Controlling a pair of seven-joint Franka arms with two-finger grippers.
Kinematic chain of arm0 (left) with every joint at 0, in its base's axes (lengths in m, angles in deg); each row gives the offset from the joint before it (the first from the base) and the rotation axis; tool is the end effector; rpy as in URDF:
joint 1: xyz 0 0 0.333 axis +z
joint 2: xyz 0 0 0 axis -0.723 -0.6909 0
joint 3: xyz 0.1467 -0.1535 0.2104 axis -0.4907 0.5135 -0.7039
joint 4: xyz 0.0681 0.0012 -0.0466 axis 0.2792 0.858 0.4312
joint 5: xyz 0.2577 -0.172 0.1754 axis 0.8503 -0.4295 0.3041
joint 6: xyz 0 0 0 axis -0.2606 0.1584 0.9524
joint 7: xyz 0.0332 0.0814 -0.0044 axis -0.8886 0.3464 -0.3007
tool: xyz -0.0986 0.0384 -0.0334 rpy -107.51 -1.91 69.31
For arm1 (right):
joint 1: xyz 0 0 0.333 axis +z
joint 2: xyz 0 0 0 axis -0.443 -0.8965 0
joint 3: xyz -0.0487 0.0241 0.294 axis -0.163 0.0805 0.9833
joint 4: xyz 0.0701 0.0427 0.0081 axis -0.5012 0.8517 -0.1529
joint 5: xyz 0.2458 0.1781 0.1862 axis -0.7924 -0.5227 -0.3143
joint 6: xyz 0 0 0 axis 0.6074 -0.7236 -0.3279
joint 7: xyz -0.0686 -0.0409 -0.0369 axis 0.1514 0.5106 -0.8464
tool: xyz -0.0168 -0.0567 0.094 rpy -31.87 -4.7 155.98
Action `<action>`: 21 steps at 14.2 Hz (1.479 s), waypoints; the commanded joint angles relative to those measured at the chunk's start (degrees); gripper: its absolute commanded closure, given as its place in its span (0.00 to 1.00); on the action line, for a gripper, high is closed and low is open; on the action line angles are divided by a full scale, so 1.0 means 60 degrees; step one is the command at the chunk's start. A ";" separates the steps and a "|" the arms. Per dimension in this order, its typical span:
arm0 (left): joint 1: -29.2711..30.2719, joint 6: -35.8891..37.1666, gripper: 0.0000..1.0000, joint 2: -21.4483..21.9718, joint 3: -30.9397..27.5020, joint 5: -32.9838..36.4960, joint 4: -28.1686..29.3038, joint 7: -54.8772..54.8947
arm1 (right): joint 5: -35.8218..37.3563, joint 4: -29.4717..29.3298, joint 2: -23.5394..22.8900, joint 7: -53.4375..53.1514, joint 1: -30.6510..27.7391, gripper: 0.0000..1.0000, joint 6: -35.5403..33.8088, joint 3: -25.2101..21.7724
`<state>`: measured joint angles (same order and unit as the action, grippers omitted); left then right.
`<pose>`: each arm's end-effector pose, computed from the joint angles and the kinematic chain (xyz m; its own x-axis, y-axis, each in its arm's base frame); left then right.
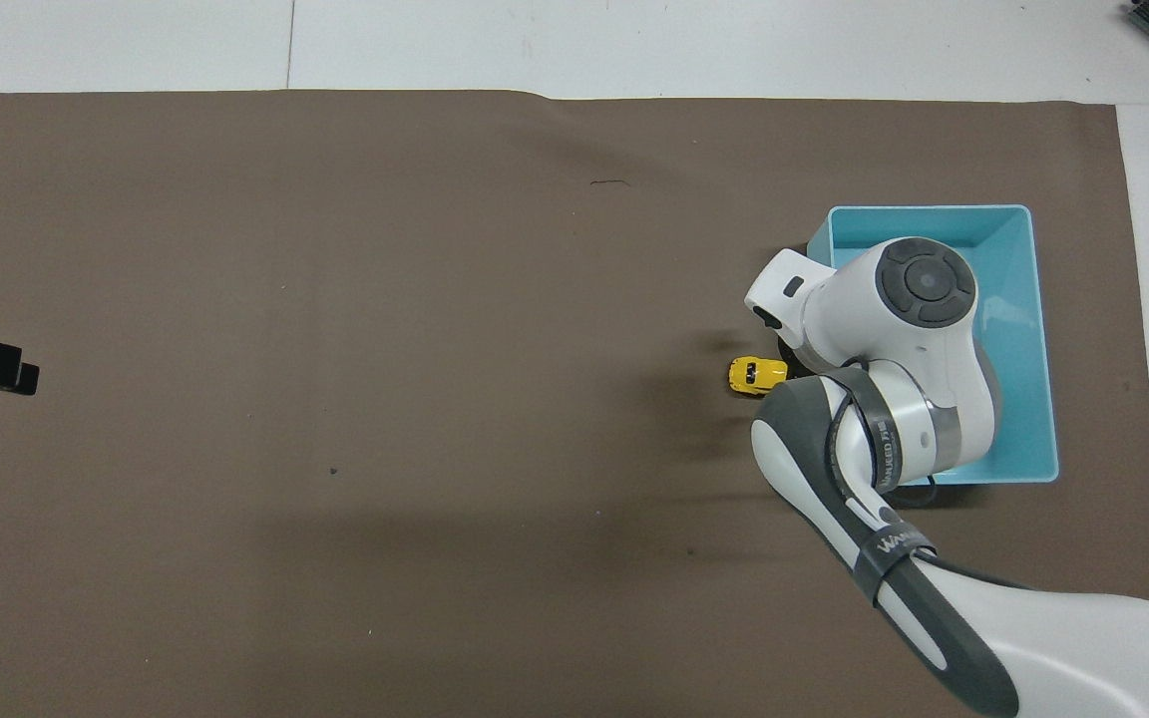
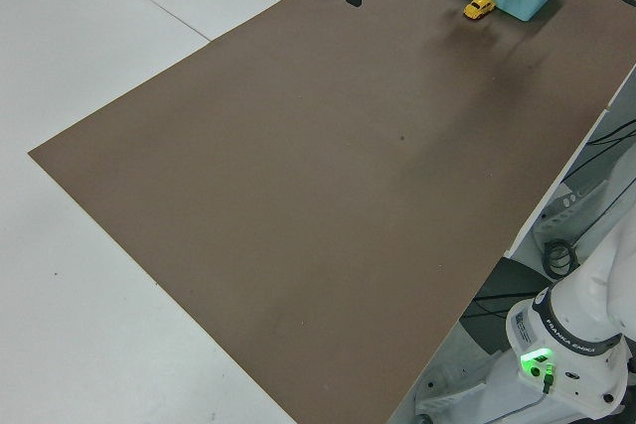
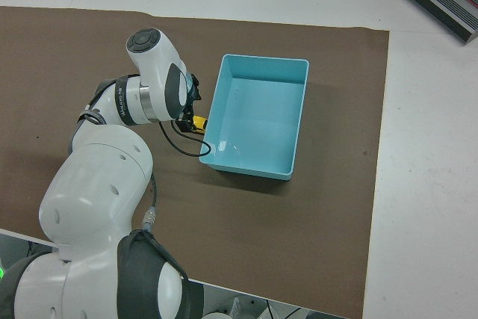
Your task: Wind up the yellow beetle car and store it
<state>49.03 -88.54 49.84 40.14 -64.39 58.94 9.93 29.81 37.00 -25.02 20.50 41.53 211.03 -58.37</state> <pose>0.4808 -0.0069 0.6295 0.9950 -0.0908 -0.0425 -0.0888 -0.9950 0.0464 0.5464 0.1372 0.3372 -0.0988 0.9950 -0.0116 0.9951 0.0987 -0.0115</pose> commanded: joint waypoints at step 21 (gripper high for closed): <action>0.0101 0.0082 0.00 0.0247 0.0024 -0.0097 0.0220 -0.0040 | -0.0071 0.0864 -0.0169 -0.0374 0.0170 0.58 0.1333 0.0032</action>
<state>49.03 -88.50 49.84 40.11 -64.39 58.94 9.93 29.79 41.48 -26.09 19.19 42.67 218.23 -58.36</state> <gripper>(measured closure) 0.000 0.485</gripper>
